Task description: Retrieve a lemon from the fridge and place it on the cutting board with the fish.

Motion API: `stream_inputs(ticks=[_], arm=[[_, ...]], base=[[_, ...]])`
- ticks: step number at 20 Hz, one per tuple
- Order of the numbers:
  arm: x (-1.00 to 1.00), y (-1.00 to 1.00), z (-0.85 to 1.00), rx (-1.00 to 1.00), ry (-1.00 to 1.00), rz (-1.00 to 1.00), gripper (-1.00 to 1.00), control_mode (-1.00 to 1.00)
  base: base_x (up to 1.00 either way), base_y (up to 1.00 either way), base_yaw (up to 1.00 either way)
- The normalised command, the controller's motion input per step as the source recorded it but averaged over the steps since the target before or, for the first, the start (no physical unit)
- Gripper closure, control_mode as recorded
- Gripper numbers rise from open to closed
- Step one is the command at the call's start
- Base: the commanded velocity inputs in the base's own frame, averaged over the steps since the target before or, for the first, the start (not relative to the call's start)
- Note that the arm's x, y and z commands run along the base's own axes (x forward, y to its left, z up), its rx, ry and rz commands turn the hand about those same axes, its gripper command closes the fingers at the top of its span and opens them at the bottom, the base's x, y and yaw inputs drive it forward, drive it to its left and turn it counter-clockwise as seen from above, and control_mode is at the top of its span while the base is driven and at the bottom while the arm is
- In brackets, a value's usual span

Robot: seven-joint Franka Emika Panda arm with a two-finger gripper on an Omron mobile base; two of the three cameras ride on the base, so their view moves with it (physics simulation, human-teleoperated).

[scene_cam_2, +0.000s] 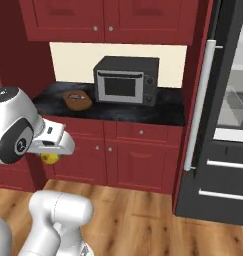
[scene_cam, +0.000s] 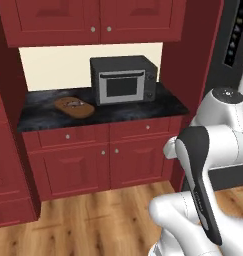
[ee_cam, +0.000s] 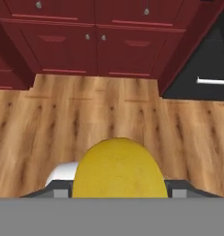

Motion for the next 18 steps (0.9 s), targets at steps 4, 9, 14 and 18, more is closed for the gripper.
stream_inputs(ticks=[4,9,14,18], arm=[[0.00,0.00,0.00,0.00,0.00,0.00,1.00,1.00],[0.00,0.00,0.00,0.00,0.00,0.00,1.00,1.00],[0.00,0.00,0.00,0.00,0.00,0.00,1.00,1.00],[0.00,0.00,0.00,0.00,0.00,0.00,1.00,1.00]], base=[[0.68,0.61,0.00],[0.78,0.57,0.00],[0.78,0.51,0.00],[0.71,0.45,0.00]])
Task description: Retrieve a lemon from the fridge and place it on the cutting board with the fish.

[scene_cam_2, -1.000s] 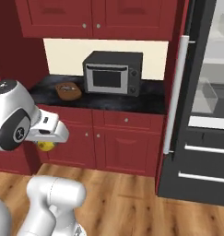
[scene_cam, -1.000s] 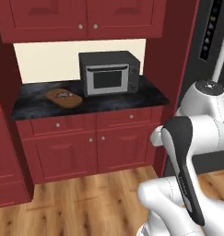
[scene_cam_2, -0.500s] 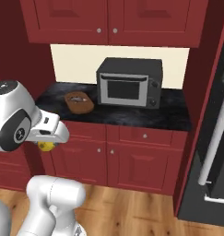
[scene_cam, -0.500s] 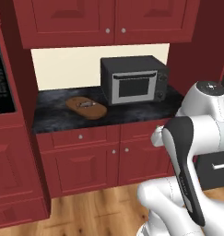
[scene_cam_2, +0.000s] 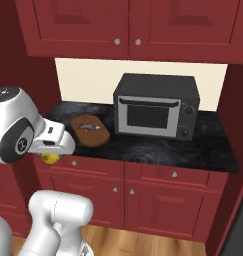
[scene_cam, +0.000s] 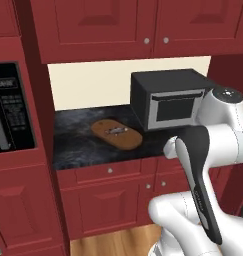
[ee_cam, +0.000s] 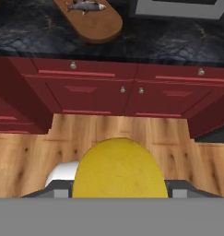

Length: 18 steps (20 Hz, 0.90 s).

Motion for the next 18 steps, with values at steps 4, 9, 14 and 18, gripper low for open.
stream_inputs(ticks=[4,9,14,18], arm=[[0.00,0.00,0.00,0.00,0.00,0.00,1.00,1.00],[0.00,0.00,0.00,0.00,0.00,0.00,1.00,1.00],[0.00,0.00,0.00,0.00,0.00,0.00,1.00,1.00],[0.00,0.00,0.00,0.00,0.00,0.00,1.00,1.00]], base=[[0.67,0.18,0.03],[0.48,0.08,0.05],[0.33,0.34,0.01],[0.38,0.36,0.00]])
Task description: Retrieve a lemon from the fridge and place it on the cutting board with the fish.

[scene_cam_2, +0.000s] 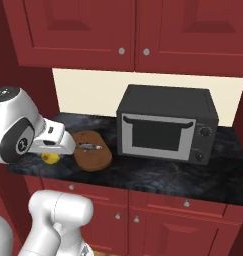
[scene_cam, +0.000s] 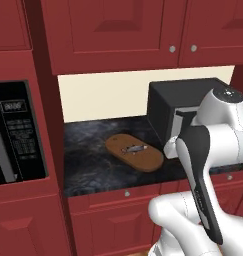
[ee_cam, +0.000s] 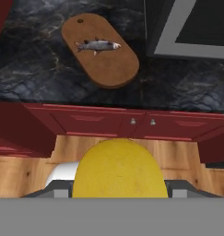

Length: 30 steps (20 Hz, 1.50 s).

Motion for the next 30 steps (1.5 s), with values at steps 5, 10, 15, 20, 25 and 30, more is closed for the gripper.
stream_inputs(ticks=[5,10,15,20,25,30], arm=[[0.00,0.00,0.00,0.00,0.00,0.00,1.00,1.00],[0.19,0.00,0.00,0.00,0.00,0.01,1.00,-1.00],[0.72,0.00,-0.15,0.00,0.00,0.04,1.00,-1.00],[0.45,0.03,-0.44,0.00,-0.01,0.04,1.00,-1.00],[0.42,0.06,-0.54,-0.02,-0.01,0.03,1.00,-1.00],[0.50,0.23,-0.52,-0.04,-0.02,0.04,1.00,-1.00]], base=[[0.47,0.23,0.01],[0.26,0.00,0.01],[0.00,0.00,0.00],[0.00,0.00,0.00],[0.00,0.00,0.00],[0.00,0.00,0.00]])
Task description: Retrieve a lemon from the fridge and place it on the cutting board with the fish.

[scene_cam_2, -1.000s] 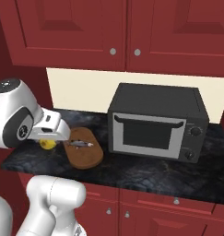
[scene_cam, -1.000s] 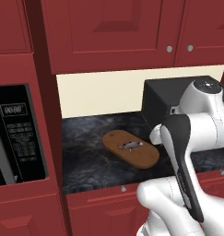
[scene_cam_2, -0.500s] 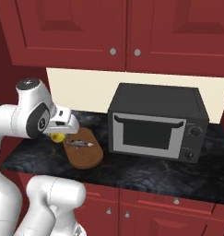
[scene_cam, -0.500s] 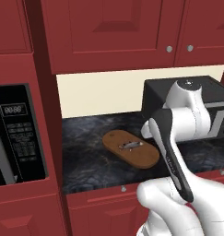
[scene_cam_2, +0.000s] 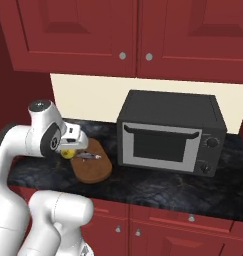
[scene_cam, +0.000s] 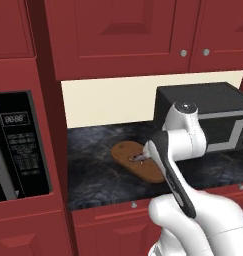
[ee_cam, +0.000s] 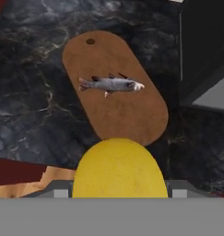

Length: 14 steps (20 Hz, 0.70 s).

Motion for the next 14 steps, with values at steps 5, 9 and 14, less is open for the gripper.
stream_inputs(ticks=[5,9,14], arm=[[0.63,0.10,-0.55,-0.05,0.00,0.02,1.00,-1.00],[0.92,0.14,-0.22,0.00,0.00,0.00,1.00,-1.00],[0.87,0.08,-0.02,0.00,0.00,0.00,1.00,-1.00]], base=[[0.00,0.00,0.00],[0.00,0.00,0.00],[0.00,0.00,0.00]])
